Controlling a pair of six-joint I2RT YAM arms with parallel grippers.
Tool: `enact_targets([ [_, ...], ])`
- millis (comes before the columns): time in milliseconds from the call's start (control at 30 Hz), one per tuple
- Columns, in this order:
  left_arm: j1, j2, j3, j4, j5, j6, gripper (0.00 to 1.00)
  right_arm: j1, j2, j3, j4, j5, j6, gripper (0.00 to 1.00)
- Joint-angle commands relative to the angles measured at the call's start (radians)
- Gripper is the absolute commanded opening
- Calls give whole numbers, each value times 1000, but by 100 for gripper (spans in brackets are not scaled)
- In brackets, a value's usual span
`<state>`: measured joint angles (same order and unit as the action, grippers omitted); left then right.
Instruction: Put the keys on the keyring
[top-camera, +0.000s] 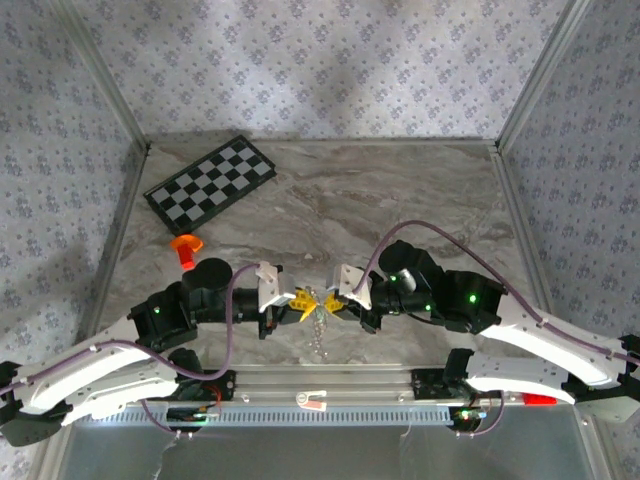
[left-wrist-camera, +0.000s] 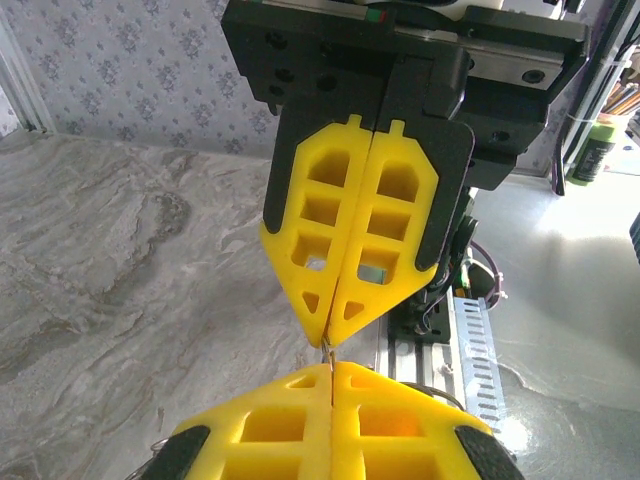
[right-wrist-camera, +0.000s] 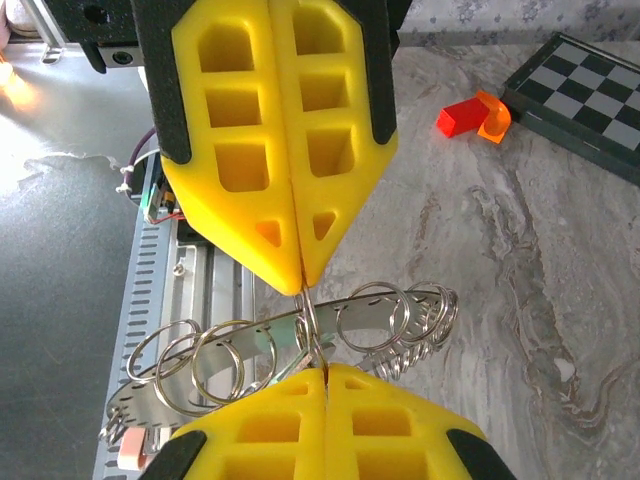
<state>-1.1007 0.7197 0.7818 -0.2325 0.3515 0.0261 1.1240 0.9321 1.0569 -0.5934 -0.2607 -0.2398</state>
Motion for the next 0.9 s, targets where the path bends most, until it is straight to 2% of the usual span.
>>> enact_targets([
  [0, 1, -26, 16, 55, 12, 18, 0, -9, 2, 11, -52, 11, 27, 0],
  [233, 1, -23, 16, 59, 12, 21, 0, -12, 4, 10, -47, 24, 38, 0],
  [333, 1, -25, 15, 61, 12, 21, 0, -12, -1, 9, -37, 31, 35, 11],
  [500, 1, -32, 8, 61, 13, 19, 0, -10, -45, -17, -12, 16, 28, 35],
  [600, 1, -35, 9, 58, 16, 17, 0, -9, -81, -40, 53, -8, 31, 47],
  [700, 0, -38, 8, 61, 25, 18, 0, -7, -96, -52, 87, -27, 32, 51],
  [867, 1, -42, -3, 81, 45, 12, 0, -8, -84, -70, 158, -87, 30, 50],
])
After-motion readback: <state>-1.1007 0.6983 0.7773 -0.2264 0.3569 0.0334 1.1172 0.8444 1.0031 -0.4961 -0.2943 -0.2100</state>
